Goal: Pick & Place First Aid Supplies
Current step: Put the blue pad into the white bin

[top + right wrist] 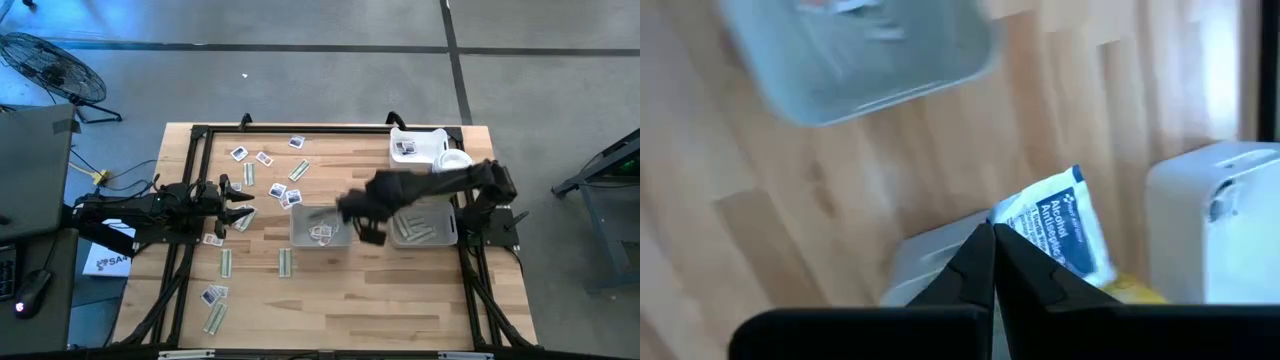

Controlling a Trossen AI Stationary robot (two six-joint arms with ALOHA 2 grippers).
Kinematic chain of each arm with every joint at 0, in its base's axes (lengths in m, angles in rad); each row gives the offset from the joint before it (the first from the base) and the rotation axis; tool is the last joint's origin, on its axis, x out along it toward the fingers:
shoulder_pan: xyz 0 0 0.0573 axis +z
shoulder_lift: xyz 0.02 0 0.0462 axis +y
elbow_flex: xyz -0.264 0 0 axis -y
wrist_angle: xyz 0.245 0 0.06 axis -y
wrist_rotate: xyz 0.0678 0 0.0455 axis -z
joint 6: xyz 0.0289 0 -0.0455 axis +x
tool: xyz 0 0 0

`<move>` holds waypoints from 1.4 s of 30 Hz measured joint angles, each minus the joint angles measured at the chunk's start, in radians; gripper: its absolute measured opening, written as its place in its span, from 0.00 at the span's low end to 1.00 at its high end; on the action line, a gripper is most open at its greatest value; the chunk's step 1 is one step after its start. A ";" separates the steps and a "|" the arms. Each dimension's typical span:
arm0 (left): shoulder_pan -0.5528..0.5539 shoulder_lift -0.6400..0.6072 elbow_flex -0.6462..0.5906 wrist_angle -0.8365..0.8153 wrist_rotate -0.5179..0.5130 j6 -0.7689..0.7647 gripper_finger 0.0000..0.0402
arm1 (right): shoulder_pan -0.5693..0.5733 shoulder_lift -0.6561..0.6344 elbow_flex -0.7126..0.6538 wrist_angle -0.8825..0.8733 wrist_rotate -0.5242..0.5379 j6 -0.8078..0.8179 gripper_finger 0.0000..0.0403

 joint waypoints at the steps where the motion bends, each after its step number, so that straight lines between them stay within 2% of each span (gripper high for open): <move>1: 0.000 0.000 0.000 0.000 0.000 0.000 0.46 | -0.039 -0.008 0.000 0.000 -0.001 -0.028 0.00; 8: 0.000 0.000 0.000 0.000 0.000 0.000 0.46 | -0.321 -0.035 0.000 -0.001 0.055 -0.192 0.00; 13: 0.000 0.000 0.000 0.000 0.000 0.000 0.46 | -0.484 -0.038 -0.010 0.006 0.051 -0.250 0.00; 20: 0.000 0.000 0.000 0.000 0.000 0.000 0.46 | -0.695 -0.038 -0.195 0.037 0.009 -0.318 0.00; 25: 0.000 0.000 0.000 0.000 0.000 0.000 0.46 | -0.823 -0.038 -0.337 0.205 -0.043 -0.392 0.00; 29: 0.000 0.000 0.000 0.000 0.000 0.000 0.46 | -0.900 -0.037 -0.423 0.349 -0.053 -0.432 0.00; 35: 0.000 0.000 0.000 0.000 0.000 0.000 0.46 | -0.955 -0.037 -0.485 0.450 -0.063 -0.436 0.03; 38: 0.000 0.000 0.000 0.000 0.000 0.000 0.46 | -0.962 -0.037 -0.501 0.461 -0.097 -0.436 0.08; 42: 0.000 0.000 0.000 0.002 0.000 0.000 0.46 | -0.957 -0.037 -0.497 0.443 -0.051 -0.436 0.19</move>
